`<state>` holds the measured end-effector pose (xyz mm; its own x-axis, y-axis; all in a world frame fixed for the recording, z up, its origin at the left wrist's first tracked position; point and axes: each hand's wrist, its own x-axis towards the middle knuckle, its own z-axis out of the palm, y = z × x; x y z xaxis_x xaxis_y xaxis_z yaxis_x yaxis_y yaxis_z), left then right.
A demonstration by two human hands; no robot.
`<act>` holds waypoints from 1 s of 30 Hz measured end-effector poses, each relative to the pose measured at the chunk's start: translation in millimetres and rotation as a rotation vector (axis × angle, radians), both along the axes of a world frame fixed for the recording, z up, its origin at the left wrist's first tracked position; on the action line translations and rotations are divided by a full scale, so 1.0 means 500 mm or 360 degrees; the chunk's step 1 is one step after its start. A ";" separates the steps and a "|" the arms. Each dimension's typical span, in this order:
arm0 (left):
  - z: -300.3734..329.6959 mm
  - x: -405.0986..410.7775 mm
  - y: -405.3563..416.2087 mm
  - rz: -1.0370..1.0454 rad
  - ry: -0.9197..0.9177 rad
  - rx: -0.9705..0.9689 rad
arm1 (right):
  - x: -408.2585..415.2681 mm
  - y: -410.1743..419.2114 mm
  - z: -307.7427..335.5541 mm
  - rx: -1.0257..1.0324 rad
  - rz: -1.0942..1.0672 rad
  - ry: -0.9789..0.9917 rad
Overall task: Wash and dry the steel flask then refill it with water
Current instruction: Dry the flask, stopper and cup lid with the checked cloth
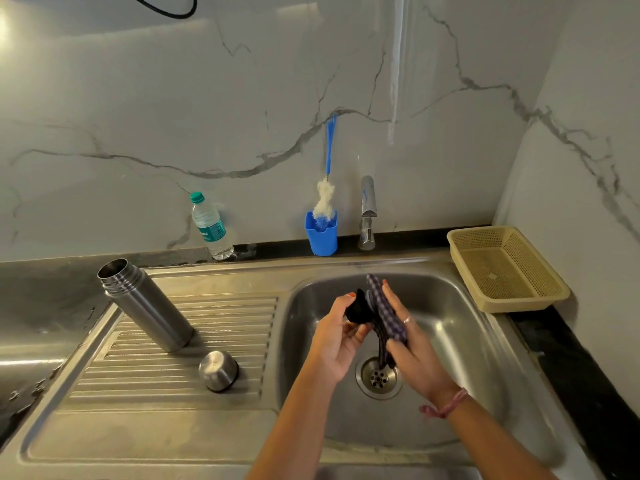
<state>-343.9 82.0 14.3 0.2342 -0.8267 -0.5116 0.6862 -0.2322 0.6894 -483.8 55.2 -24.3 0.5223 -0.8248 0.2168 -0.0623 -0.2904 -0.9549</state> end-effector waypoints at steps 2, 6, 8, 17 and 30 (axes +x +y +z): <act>-0.005 0.001 0.006 -0.0067 -0.0006 0.0012 | 0.006 -0.017 0.014 0.0248 -0.0034 -0.0113; -0.010 0.014 0.003 -0.0039 -0.0076 0.0016 | 0.009 -0.038 0.047 -0.0134 0.0119 0.0354; -0.013 0.019 0.000 0.0011 -0.0064 -0.0001 | 0.014 -0.030 0.046 -0.0550 0.0140 0.0647; -0.003 0.039 0.013 -0.0229 -0.0152 -0.0129 | 0.031 0.001 0.043 0.0349 -0.0103 -0.0233; 0.016 0.112 0.021 -0.0327 -0.0399 -0.0369 | 0.115 0.026 0.091 -0.0295 -0.0176 0.0284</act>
